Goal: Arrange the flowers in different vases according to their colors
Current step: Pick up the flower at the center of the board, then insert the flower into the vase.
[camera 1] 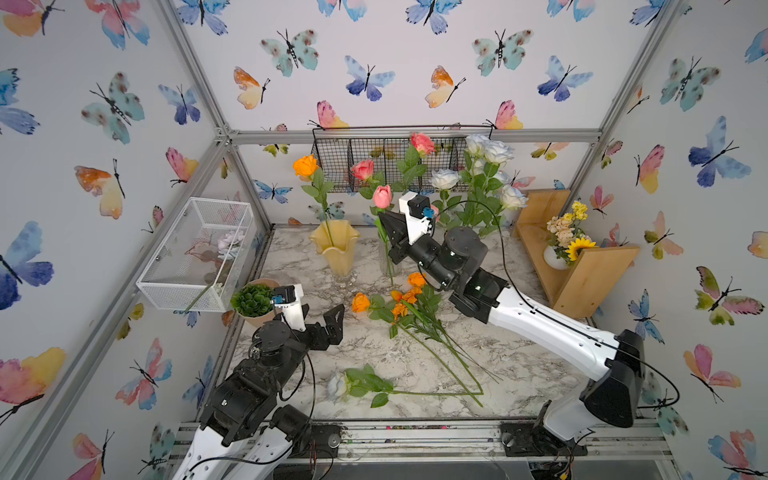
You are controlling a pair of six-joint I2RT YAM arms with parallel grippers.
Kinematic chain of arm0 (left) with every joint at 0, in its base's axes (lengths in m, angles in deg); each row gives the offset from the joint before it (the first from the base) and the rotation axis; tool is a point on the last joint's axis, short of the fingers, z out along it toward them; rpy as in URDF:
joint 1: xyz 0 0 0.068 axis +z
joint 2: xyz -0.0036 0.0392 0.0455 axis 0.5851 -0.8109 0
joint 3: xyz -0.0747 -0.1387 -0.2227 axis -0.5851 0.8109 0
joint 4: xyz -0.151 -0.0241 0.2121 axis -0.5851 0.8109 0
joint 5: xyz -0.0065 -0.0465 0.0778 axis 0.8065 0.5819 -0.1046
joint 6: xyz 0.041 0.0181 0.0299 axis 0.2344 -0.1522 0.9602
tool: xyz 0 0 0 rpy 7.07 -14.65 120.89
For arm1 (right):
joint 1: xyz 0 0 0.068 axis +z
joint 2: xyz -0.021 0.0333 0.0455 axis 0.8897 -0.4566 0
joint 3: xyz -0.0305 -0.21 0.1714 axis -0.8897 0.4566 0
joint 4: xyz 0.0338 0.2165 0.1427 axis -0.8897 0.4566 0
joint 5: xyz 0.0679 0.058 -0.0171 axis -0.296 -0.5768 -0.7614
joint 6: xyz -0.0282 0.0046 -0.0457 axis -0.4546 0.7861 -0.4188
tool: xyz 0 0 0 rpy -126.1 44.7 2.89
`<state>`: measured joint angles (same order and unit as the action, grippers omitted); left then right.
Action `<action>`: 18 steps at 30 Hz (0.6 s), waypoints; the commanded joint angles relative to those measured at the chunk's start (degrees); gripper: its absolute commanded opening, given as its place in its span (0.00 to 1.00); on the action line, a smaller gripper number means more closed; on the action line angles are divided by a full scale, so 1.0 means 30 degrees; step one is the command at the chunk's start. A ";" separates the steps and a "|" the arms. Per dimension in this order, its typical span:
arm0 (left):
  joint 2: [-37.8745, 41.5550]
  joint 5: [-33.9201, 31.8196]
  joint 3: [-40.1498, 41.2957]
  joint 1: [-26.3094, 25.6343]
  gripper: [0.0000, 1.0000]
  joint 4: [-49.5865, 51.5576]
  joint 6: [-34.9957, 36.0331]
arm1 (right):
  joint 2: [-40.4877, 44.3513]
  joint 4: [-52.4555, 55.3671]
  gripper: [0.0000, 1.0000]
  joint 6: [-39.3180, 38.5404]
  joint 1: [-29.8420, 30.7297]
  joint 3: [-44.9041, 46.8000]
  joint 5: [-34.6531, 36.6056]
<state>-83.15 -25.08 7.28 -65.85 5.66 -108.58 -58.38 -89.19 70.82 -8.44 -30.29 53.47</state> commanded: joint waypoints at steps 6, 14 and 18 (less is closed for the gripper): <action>0.0511 -0.0005 0.0230 0.0108 0.99 -0.0236 0.0207 | -0.5709 -0.2825 0.03 -0.2363 -0.0801 -0.7122 0.0539; 0.0406 0.0203 0.0263 0.0501 0.99 -0.0323 0.0203 | -0.8679 -0.2056 0.03 -0.2896 -0.2142 -1.1349 0.0975; 0.0259 0.0563 0.0277 0.0869 0.99 -0.0382 0.0243 | -0.9096 -0.1978 0.02 -0.3118 -0.2483 -1.1759 0.1275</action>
<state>-82.27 -25.04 7.50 -64.04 5.64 -108.61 -84.68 -93.37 62.58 -15.83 -63.56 55.37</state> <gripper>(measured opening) 0.987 0.063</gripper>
